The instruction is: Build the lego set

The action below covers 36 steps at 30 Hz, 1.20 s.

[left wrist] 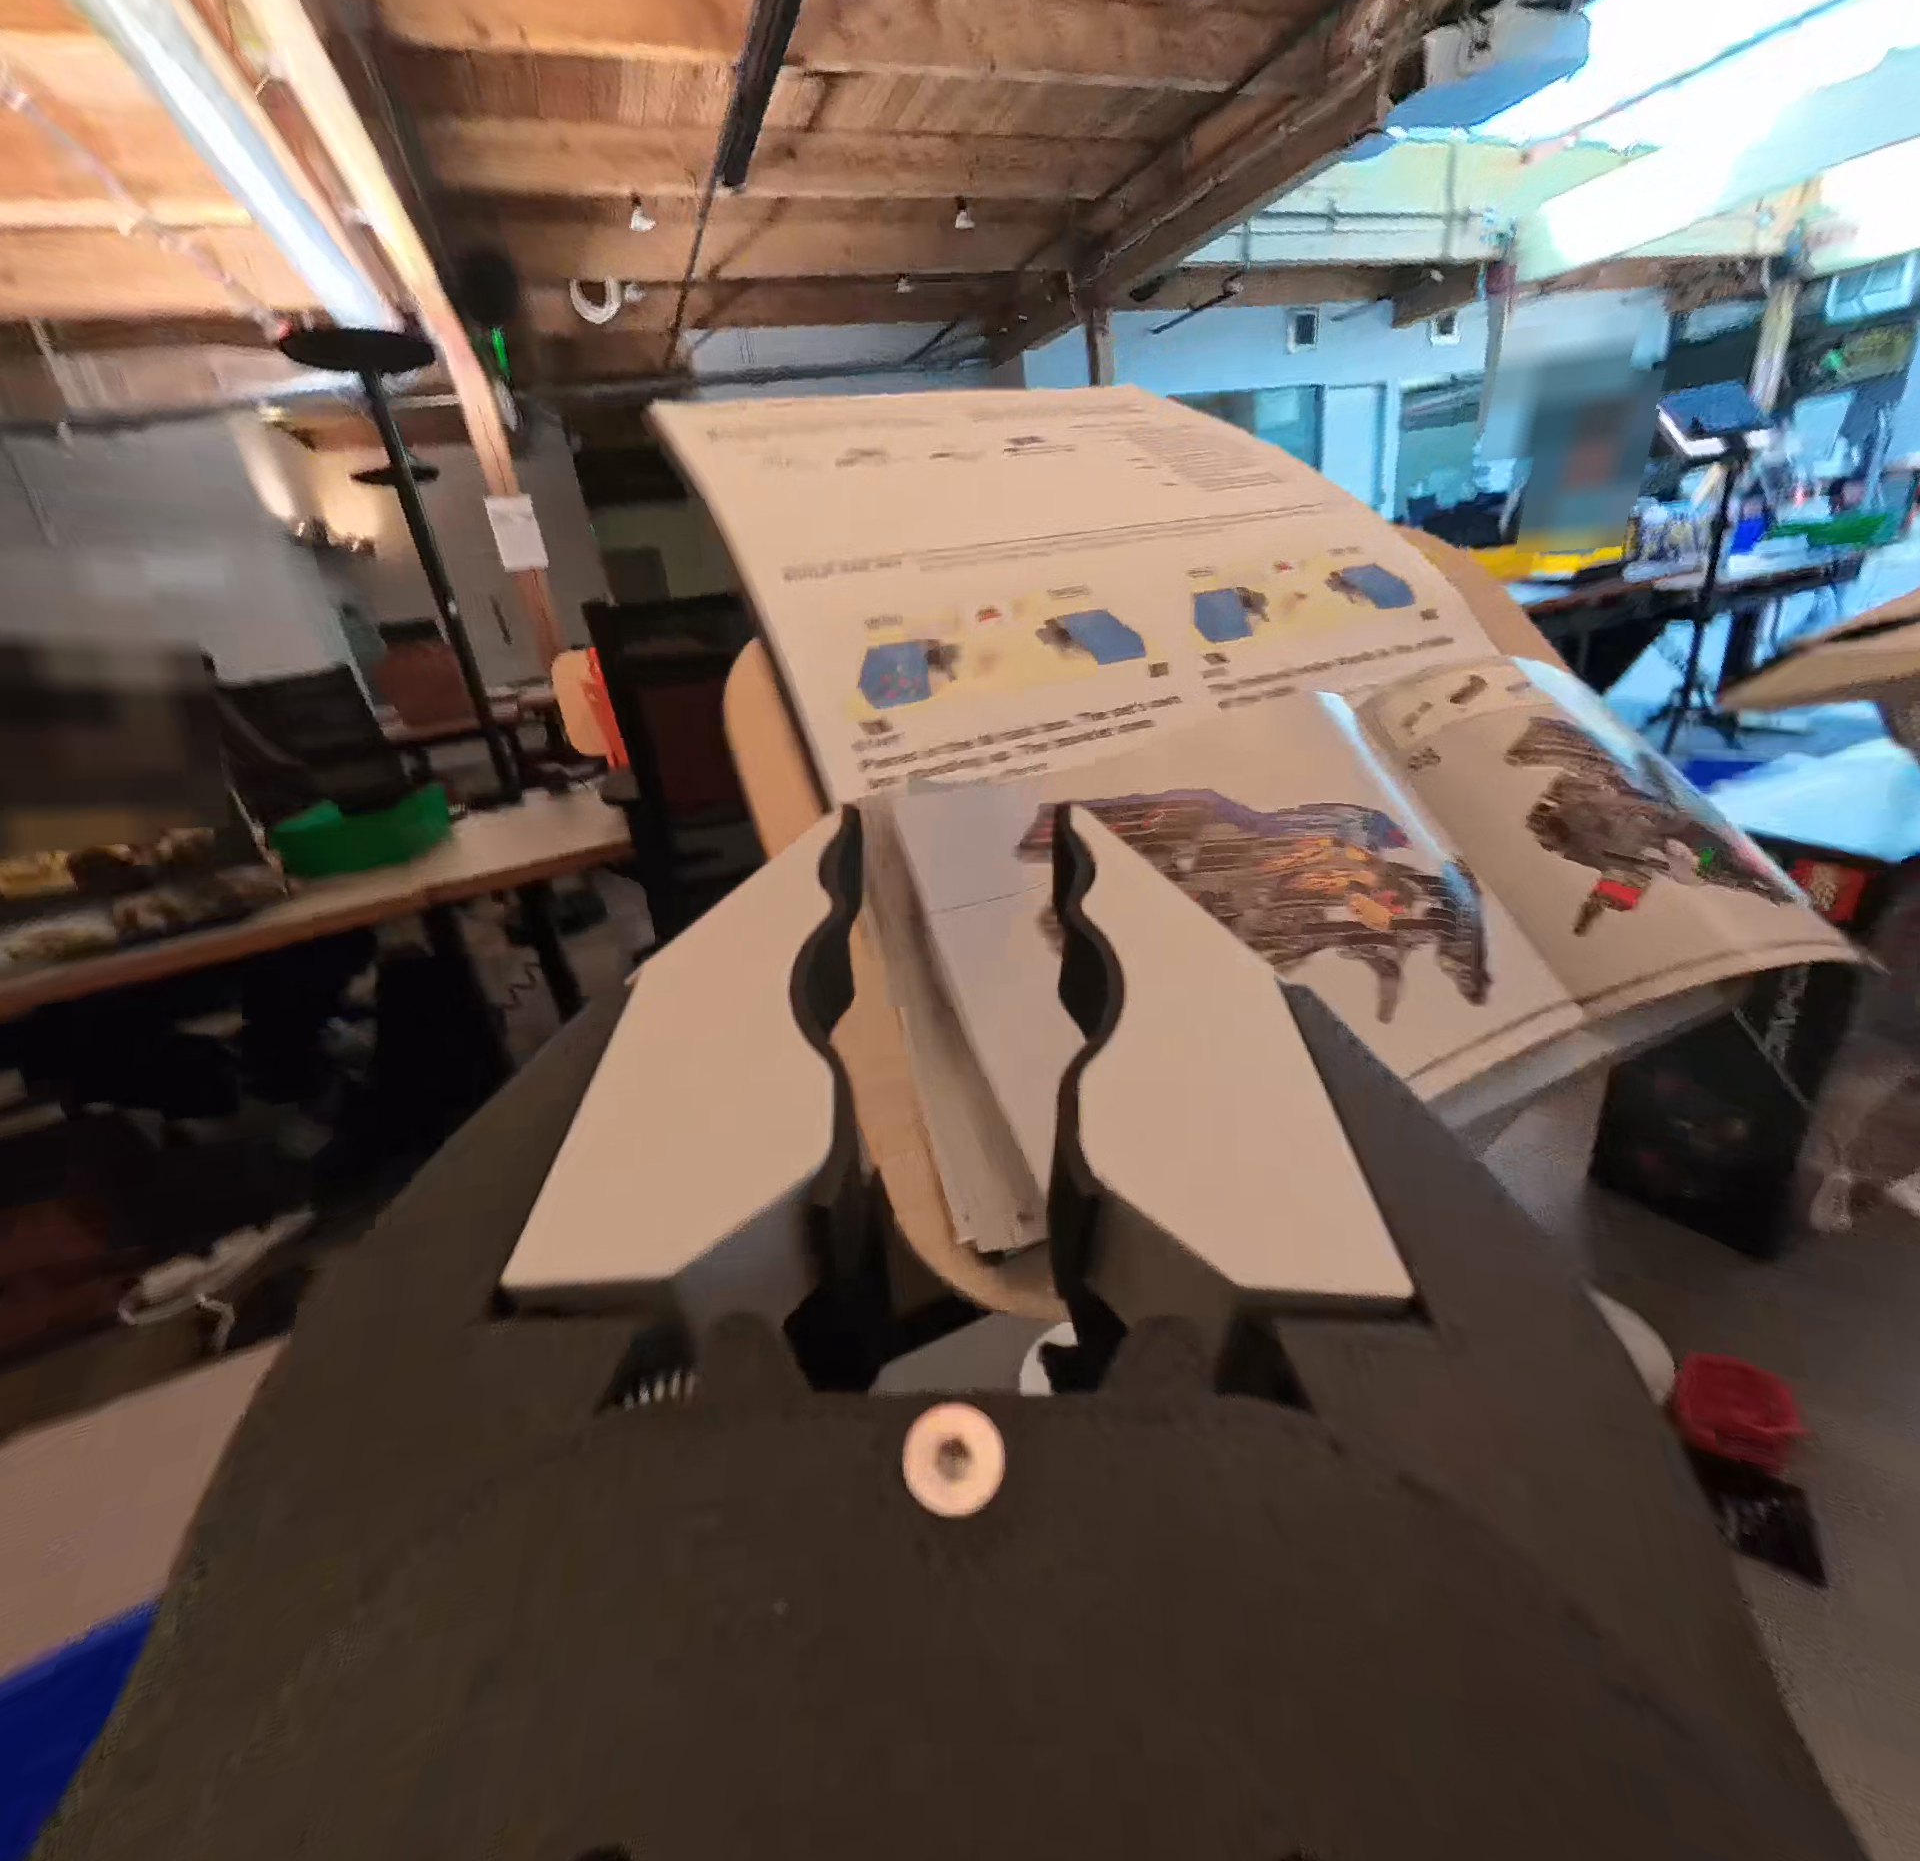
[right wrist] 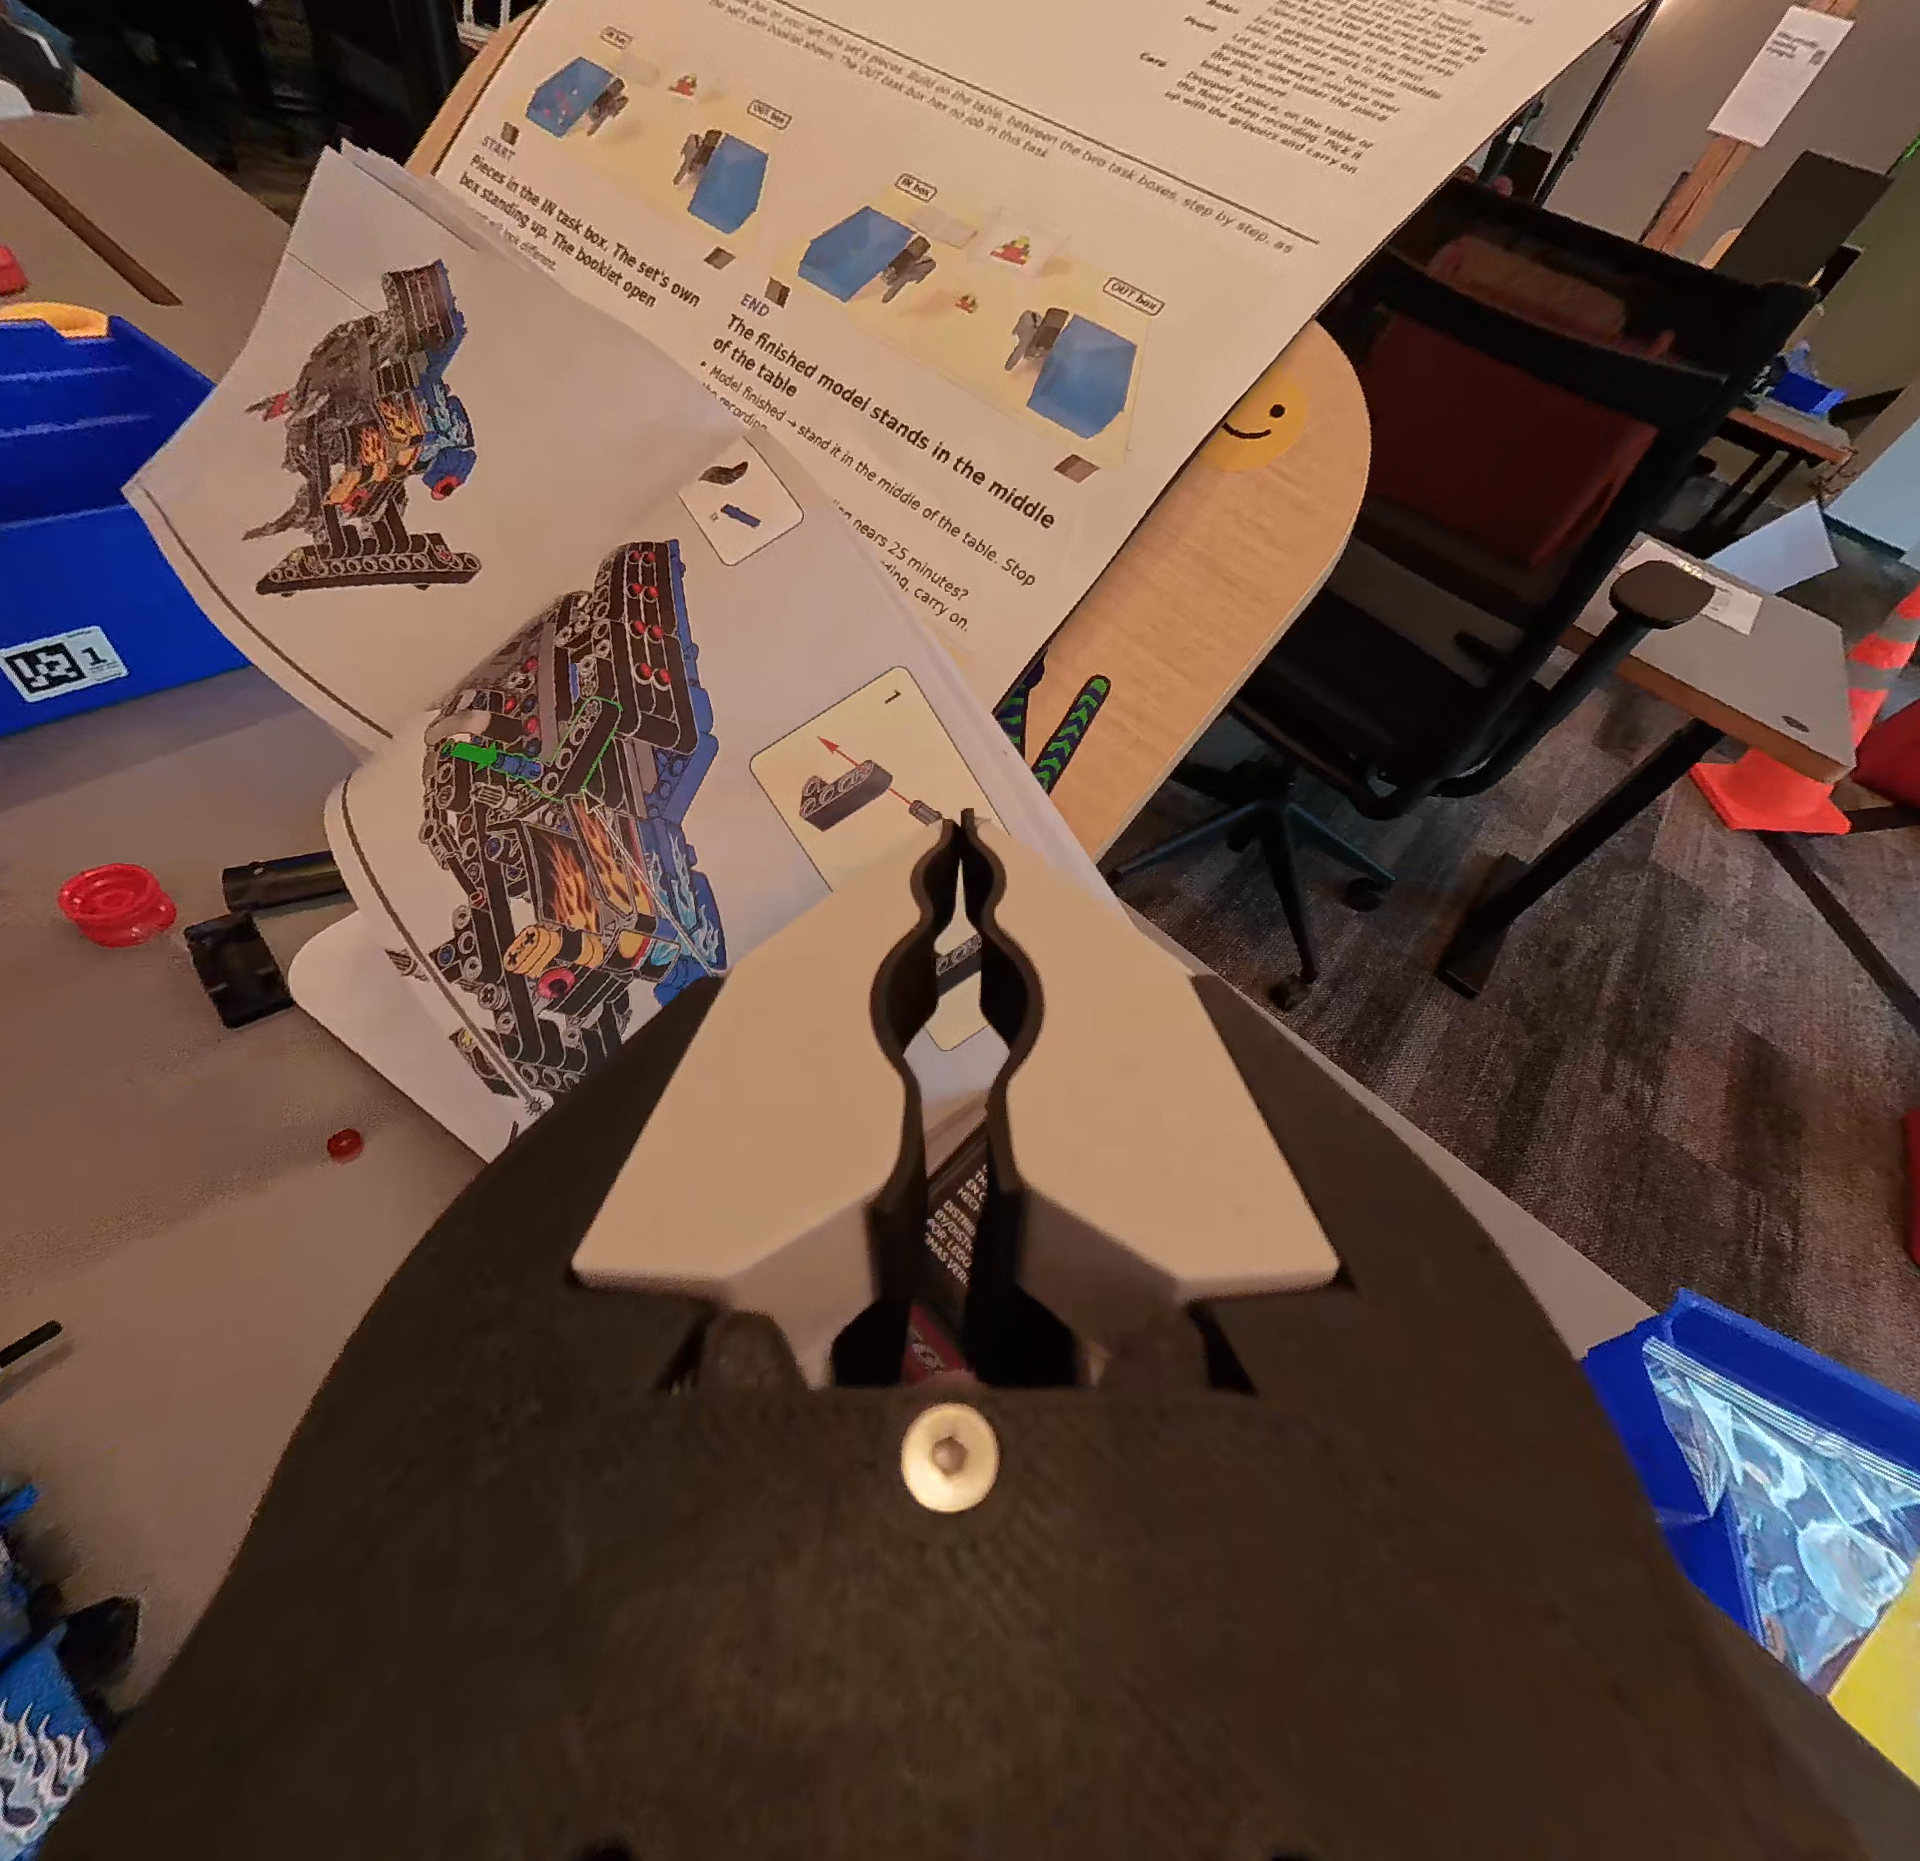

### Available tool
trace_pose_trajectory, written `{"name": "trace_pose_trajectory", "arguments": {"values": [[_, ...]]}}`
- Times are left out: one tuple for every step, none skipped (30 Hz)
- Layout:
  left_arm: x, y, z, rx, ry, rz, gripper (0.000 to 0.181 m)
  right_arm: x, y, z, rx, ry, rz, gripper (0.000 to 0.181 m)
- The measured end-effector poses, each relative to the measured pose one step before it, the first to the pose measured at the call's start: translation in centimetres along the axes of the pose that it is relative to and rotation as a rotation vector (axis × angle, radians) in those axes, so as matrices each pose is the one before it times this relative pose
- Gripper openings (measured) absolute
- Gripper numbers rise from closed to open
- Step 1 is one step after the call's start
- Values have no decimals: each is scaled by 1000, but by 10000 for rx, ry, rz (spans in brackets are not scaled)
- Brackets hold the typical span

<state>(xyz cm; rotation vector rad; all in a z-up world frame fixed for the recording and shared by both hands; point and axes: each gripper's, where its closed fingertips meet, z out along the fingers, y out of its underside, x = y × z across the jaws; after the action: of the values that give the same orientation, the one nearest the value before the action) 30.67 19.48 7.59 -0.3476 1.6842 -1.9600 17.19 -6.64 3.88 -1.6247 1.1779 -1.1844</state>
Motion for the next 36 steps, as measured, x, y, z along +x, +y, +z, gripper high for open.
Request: {"name": "trace_pose_trajectory", "arguments": {"values": [[1526,-339,283,-71,421,511,34,-83,-54,-36,20,-62,14,0],[1736,-273,460,-130,477,428,35,-71,-39,-26,8,-57,23,0],[1840,-272,606,-121,439,401,34,-61,-30,-40,-1,-42,10,0],[2105,-206,748,-150,543,428,34,-36,-66,-38,17,-17,-3,0],[2279,-37,911,-235,617,440,33,-17,-48,-47,15,-14,-2,0],[2071,125,1018,-311,476,441,32,-7,-33,-62,-2,-9,-3,0],[1677,193,1071,-329,256,399,31,65,-38,-83,3,22,-4,0],[1690,76,1018,-218,293,336,32,104,-69,-123,29,24,10,0],[1607,40,950,-143,300,279,32,123,-88,-144,49,16,32,0],[1374,112,904,-147,206,246,33,141,-75,-141,44,7,45,0],[1162,295,839,-220,143,242,33,134,-51,-147,33,2,44,0],[975,434,770,-286,115,206,33,144,-36,-130,27,1,43,0],[778,291,623,-187,77,162,34,121,-2,-117,9,-2,40,0],[435,122,431,-69,-62,162,37,128,30,-84,-7,0,35,0],[162,80,247,-53,-125,121,37,102,63,-61,-25,-6,32,0],[97,42,141,-33,-63,48,37,94,97,-30,-43,-10,24,1],[49,-34,38,17,-30,18,37,105,94,-31,-36,10,16,3],[16,-54,-24,29,-24,20,37,130,49,-23,-8,22,19,4],[-8,8,-23,-8,-12,48,37,120,15,-38,18,15,44,5],[-16,-3,-50,-9,-16,62,37,117,-23,-41,26,11,65,8],[-45,-20,-55,-3,-17,51,36,87,-34,-62,34,2,55,8],[-57,-39,-73,2,-14,31,36,46,-63,-72,35,-5,34,9],[-40,-46,-82,3,5,16,36,51,-38,-69,20,-2,19,9],[-33,-26,-68,0,18,19,36,36,-33,-63,11,5,13,9],[-33,-30,-89,11,16,32,35,52,-55,-68,23,9,13,9],[-13,-40,-92,22,25,38,35,4,-65,-63,26,-13,10,10],[19,-92,-99,49,50,34,35,-3,-48,-56,18,-11,10,10],[47,-97,-86,43,55,19,35,11,-59,-51,26,-3,5,11],[33,-71,-62,20,48,18,35,0,-49,-40,24,-10,7,12],[9,-84,-72,16,21,33,35,0,-41,-35,17,-9,10,13],[34,-90,-69,23,30,55,35,-19,-39,-21,18,-10,6,14],[27,-106,-80,25,33,51,35,-26,-33,-15,12,-11,1,14],[17,-78,-80,24,33,21,35,-36,-15,0,1,-15,-4,15],[-23,-38,-62,7,25,0,35,-46,-27,-9,1,-11,-9,15],[-37,4,-46,-7,9,8,35,-44,-24,-3,6,-10,-12,15],[-45,48,-45,-19,8,14,35,-38,-35,4,6,-7,-11,15]]}}
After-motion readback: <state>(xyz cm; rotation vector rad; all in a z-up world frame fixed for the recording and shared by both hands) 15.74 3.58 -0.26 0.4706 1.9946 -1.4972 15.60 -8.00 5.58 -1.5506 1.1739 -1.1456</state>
